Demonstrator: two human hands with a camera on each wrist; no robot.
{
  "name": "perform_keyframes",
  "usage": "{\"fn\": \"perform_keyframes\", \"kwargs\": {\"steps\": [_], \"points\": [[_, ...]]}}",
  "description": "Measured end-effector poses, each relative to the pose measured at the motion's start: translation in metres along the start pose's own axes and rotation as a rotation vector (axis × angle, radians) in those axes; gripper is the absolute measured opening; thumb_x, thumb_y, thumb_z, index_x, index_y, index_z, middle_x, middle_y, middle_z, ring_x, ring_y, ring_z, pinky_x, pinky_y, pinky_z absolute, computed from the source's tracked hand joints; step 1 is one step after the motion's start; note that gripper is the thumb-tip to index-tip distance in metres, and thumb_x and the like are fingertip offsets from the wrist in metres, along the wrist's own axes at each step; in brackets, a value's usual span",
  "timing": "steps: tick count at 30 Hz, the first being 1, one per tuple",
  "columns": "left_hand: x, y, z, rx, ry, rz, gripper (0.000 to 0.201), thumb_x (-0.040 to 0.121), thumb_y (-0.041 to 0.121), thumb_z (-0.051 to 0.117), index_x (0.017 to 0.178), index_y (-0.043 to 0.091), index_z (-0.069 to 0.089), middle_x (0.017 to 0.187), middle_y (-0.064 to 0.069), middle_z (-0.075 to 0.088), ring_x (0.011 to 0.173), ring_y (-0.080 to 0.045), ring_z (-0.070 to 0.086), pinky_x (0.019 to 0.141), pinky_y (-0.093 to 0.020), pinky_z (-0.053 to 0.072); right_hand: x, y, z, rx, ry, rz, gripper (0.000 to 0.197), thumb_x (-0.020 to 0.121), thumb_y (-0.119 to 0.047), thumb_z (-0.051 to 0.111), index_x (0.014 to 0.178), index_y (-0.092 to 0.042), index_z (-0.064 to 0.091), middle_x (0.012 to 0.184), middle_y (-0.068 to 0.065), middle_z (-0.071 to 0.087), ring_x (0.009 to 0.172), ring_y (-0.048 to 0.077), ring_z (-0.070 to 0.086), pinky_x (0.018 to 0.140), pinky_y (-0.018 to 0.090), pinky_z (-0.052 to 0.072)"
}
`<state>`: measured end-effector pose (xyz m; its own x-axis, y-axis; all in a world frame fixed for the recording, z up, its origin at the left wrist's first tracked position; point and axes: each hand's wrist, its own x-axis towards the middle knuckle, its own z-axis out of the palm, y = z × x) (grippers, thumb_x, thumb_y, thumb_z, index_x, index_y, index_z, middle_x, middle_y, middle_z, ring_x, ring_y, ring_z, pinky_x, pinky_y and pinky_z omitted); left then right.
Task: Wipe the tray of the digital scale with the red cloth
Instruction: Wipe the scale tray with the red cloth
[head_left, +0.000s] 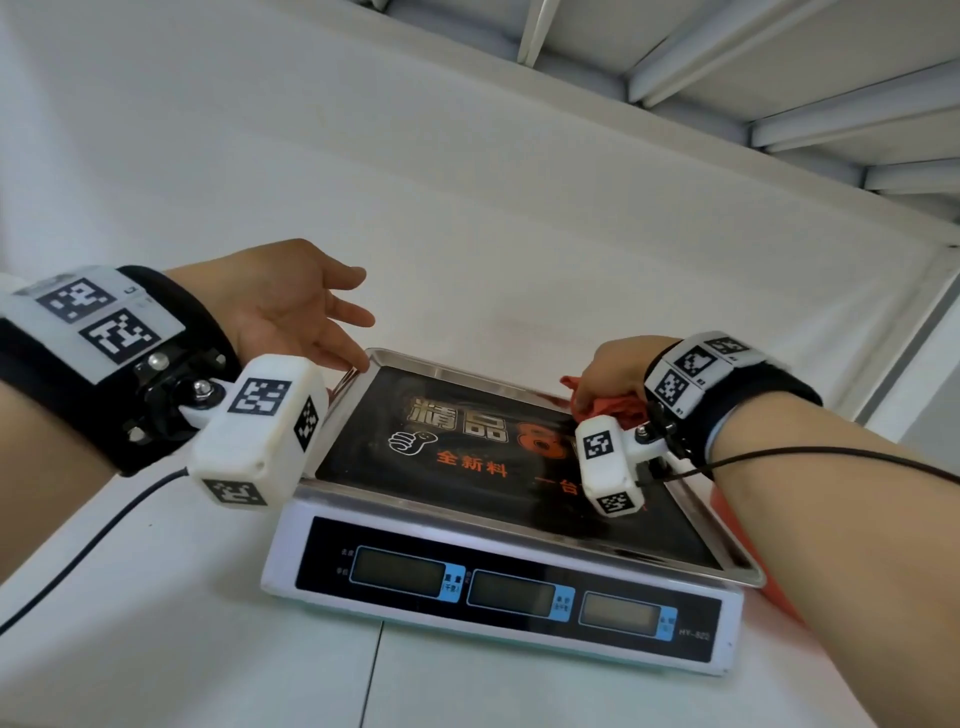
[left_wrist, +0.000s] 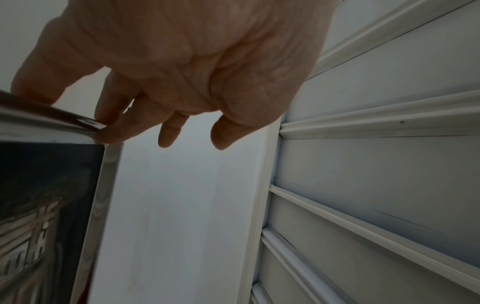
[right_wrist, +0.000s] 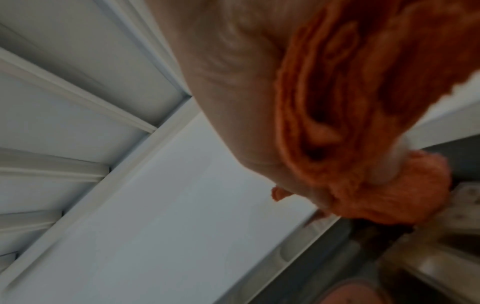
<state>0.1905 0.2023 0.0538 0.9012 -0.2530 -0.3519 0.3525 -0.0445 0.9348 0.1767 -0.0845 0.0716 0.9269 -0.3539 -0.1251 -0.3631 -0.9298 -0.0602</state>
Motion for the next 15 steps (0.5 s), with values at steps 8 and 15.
{"fn": "perform_keyframes", "kwargs": {"steps": [8, 15], "points": [[0.002, 0.006, 0.015, 0.023, -0.011, -0.026, 0.062, 0.095, 0.048, 0.044, 0.142, 0.008, 0.04, 0.144, -0.036, 0.036, 0.14, -0.042, 0.026, 0.103, -0.064, 0.026, 0.01, -0.023, 0.003, 0.441, -0.208, -0.076, 0.016, 0.089, -0.014, 0.068, 0.101, -0.005, 0.062, 0.108, 0.015, 0.067, 0.094, 0.027, 0.066, 0.099, 0.043, 0.053], [0.009, 0.011, 0.026, 0.083, 0.014, -0.055, 0.066, 0.092, 0.054, 0.045, 0.139, 0.007, 0.041, 0.143, -0.039, 0.032, 0.133, -0.048, 0.033, 0.103, -0.058, 0.032, -0.003, -0.025, -0.003, -0.121, -0.034, -0.124, 0.011, 0.094, -0.019, 0.059, 0.087, -0.01, 0.059, 0.082, 0.0, 0.054, 0.087, 0.02, 0.056, 0.074, 0.028, 0.046]]}}
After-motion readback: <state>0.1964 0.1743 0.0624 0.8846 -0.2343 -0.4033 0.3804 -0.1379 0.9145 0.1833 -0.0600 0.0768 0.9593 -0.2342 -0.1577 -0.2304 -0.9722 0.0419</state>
